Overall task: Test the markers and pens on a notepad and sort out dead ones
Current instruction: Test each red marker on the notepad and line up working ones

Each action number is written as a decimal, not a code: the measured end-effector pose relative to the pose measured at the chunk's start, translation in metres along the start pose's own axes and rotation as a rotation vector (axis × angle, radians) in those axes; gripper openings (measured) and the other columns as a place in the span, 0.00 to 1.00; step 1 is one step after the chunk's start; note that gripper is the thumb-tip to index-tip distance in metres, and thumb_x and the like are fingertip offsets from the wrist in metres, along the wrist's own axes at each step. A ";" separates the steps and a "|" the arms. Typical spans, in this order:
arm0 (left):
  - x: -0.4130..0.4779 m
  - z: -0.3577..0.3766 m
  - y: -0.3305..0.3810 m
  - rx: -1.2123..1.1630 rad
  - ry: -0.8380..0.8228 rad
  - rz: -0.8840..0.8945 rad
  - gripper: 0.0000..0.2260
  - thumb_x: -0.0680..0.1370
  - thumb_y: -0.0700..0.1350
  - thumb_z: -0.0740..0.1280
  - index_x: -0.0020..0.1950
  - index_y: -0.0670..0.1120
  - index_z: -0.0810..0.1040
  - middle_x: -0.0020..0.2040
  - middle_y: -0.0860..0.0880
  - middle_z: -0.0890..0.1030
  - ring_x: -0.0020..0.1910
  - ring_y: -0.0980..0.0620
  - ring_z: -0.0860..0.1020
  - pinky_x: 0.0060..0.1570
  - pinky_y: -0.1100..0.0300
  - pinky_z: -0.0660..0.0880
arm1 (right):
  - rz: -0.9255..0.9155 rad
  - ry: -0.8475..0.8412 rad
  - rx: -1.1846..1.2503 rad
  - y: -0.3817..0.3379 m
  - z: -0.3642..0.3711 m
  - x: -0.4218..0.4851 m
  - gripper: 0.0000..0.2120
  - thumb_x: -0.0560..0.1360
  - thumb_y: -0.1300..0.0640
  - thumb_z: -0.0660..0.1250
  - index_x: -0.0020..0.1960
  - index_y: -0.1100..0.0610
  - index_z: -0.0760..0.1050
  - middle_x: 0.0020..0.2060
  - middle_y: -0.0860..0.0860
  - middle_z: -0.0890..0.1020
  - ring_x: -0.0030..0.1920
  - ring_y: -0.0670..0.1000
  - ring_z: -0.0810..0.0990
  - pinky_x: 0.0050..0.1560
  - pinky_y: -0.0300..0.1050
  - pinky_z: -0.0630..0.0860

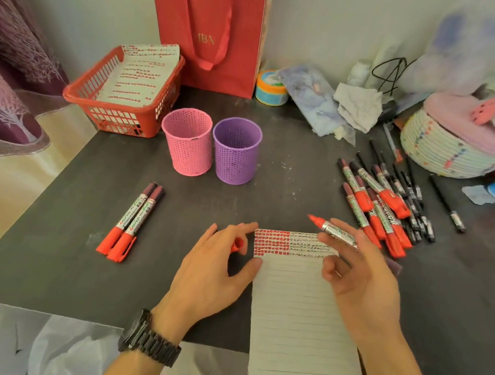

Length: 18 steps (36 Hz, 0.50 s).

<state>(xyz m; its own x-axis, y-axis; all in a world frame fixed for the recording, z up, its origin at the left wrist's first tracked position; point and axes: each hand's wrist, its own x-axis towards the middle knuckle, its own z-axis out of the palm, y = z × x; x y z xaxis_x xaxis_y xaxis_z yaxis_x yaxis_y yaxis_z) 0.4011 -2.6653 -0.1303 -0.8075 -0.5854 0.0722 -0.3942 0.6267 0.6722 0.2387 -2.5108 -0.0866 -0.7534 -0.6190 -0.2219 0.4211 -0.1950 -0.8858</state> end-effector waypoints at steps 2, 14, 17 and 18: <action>-0.002 -0.003 0.000 -0.108 0.063 -0.042 0.09 0.78 0.63 0.58 0.50 0.60 0.69 0.58 0.74 0.73 0.56 0.68 0.73 0.63 0.56 0.73 | 0.052 -0.036 0.059 -0.005 -0.012 -0.009 0.19 0.75 0.48 0.64 0.59 0.57 0.84 0.52 0.60 0.85 0.33 0.50 0.77 0.33 0.40 0.77; -0.006 -0.005 0.047 -0.323 0.021 -0.042 0.10 0.77 0.62 0.53 0.57 0.65 0.58 0.38 0.63 0.79 0.33 0.58 0.75 0.34 0.66 0.72 | -0.017 0.154 0.095 -0.025 -0.044 -0.043 0.15 0.80 0.54 0.63 0.38 0.51 0.83 0.43 0.66 0.85 0.25 0.52 0.75 0.25 0.42 0.75; -0.001 -0.005 0.064 -0.308 -0.037 0.038 0.10 0.77 0.62 0.57 0.57 0.63 0.63 0.47 0.60 0.81 0.37 0.56 0.76 0.38 0.62 0.73 | -0.057 0.179 0.036 -0.032 -0.044 -0.051 0.11 0.74 0.48 0.68 0.40 0.52 0.85 0.42 0.63 0.86 0.25 0.49 0.75 0.25 0.40 0.74; 0.000 -0.006 0.070 -0.307 -0.026 0.058 0.09 0.78 0.60 0.60 0.56 0.62 0.66 0.46 0.60 0.81 0.37 0.57 0.75 0.37 0.64 0.72 | -0.077 0.181 0.016 -0.033 -0.045 -0.053 0.11 0.70 0.45 0.69 0.41 0.51 0.85 0.41 0.62 0.86 0.25 0.48 0.75 0.26 0.40 0.73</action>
<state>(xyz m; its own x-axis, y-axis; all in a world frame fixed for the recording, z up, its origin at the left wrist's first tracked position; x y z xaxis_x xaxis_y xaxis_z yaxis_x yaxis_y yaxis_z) 0.3760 -2.6246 -0.0792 -0.8373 -0.5373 0.1008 -0.1991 0.4715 0.8591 0.2421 -2.4375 -0.0634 -0.8616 -0.4551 -0.2249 0.3656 -0.2490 -0.8969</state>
